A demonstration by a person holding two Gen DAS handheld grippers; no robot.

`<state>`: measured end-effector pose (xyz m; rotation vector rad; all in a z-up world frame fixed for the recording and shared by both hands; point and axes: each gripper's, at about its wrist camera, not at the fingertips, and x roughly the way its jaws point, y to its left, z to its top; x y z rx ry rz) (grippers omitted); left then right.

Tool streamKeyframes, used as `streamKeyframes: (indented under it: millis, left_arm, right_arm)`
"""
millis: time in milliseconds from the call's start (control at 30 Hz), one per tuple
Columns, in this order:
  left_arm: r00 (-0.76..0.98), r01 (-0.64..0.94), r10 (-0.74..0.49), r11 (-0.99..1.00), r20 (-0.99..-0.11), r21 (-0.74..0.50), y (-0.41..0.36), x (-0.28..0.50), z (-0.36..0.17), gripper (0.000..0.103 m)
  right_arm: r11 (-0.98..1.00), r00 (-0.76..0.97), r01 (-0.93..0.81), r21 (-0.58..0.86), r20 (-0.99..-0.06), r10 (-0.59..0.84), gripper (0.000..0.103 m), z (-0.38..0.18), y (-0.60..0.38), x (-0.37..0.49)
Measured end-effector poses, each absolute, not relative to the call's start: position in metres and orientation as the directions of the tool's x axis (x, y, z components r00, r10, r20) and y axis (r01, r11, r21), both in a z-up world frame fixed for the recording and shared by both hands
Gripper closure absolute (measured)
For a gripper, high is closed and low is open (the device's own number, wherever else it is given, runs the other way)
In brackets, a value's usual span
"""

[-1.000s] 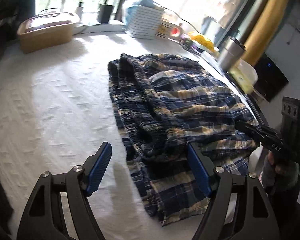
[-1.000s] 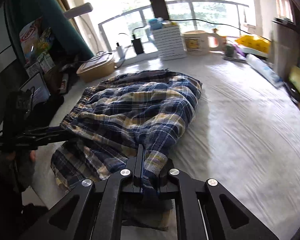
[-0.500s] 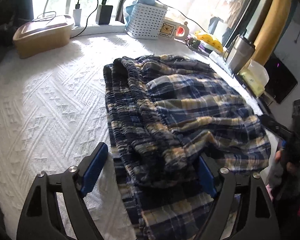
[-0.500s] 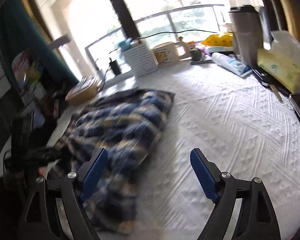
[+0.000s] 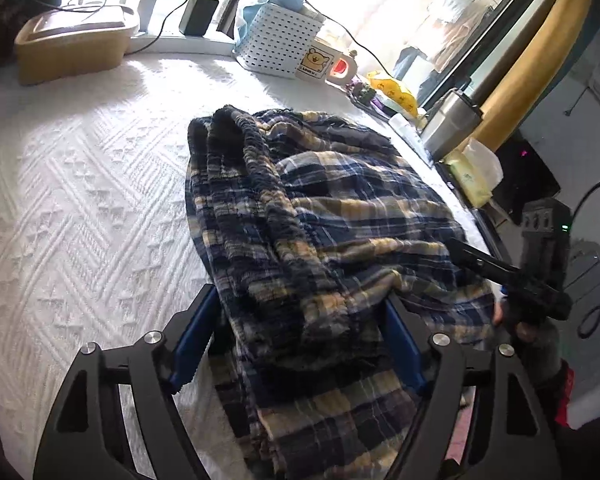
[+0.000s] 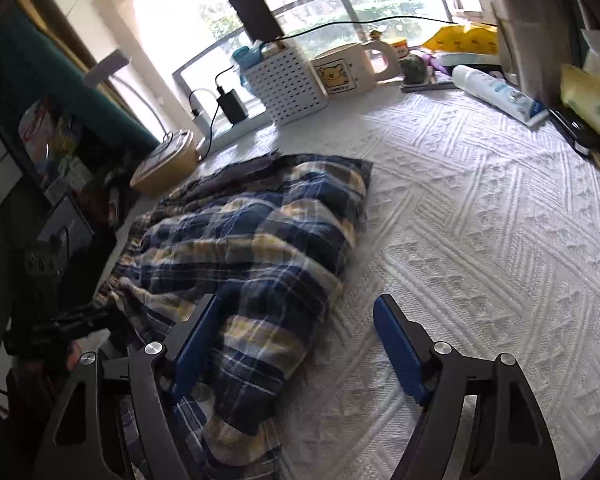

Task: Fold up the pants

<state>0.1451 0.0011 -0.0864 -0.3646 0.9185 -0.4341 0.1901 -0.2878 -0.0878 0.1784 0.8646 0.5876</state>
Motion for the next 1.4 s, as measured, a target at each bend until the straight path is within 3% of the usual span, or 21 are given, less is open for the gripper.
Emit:
streamKeyframes:
  millis: [333, 400, 500, 800, 933, 1033, 1200, 1233, 1267, 1367, 1400]
  left_arm:
    - [0.559, 0.162, -0.578, 0.779, -0.594, -0.606, 0.027, 0.137, -0.079, 0.024]
    - [0.576, 0.153, -0.573, 0.776, -0.583, -0.612, 0.028, 0.139, -0.076, 0.018]
    - [0.567, 0.060, -0.487, 0.829, -0.665, -0.556, 0.023, 0.151, -0.085, 0.013]
    - [0.574, 0.147, -0.379, 0.920, -0.726, -0.364, -0.029, 0.165, -0.086, 0.013]
    - [0.584, 0.166, -0.382, 0.920, -0.716, -0.355, -0.027, 0.164, -0.087, 0.046]
    - [0.576, 0.187, -0.407, 0.910, -0.709, -0.370, -0.025, 0.161, -0.089, 0.063]
    - [0.583, 0.216, -0.418, 0.906, -0.696, -0.364, -0.029, 0.154, -0.087, 0.070]
    - [0.584, 0.216, -0.423, 0.904, -0.693, -0.369, -0.029, 0.153, -0.087, 0.070]
    - [0.584, 0.219, -0.428, 0.901, -0.689, -0.375, -0.028, 0.152, -0.087, 0.071]
    - [0.586, 0.236, -0.450, 0.890, -0.673, -0.389, -0.026, 0.147, -0.084, 0.073]
    - [0.589, 0.241, -0.455, 0.888, -0.668, -0.392, -0.024, 0.145, -0.083, 0.073]
  right_arm:
    - [0.834, 0.505, -0.416, 0.362, -0.671, 0.543, 0.025, -0.089, -0.285, 0.189]
    - [0.834, 0.505, -0.416, 0.362, -0.671, 0.543, 0.025, -0.089, -0.285, 0.189]
    - [0.832, 0.504, -0.416, 0.367, -0.668, 0.547, 0.025, -0.089, -0.285, 0.189]
    - [0.835, 0.510, -0.411, 0.367, -0.666, 0.544, 0.025, -0.089, -0.288, 0.188]
    - [0.834, 0.506, -0.426, 0.352, -0.671, 0.542, 0.025, -0.088, -0.282, 0.186]
    - [0.828, 0.490, -0.447, 0.338, -0.682, 0.543, 0.033, -0.089, -0.273, 0.188]
    - [0.820, 0.475, -0.476, 0.318, -0.691, 0.544, 0.035, -0.090, -0.256, 0.191]
    - [0.819, 0.473, -0.483, 0.308, -0.696, 0.541, 0.043, -0.090, -0.252, 0.191]
    - [0.821, 0.476, -0.495, 0.286, -0.701, 0.531, 0.059, -0.089, -0.247, 0.190]
    - [0.822, 0.499, -0.517, 0.241, -0.695, 0.518, 0.079, -0.086, -0.240, 0.184]
    - [0.821, 0.505, -0.518, 0.240, -0.689, 0.520, 0.082, -0.084, -0.240, 0.182]
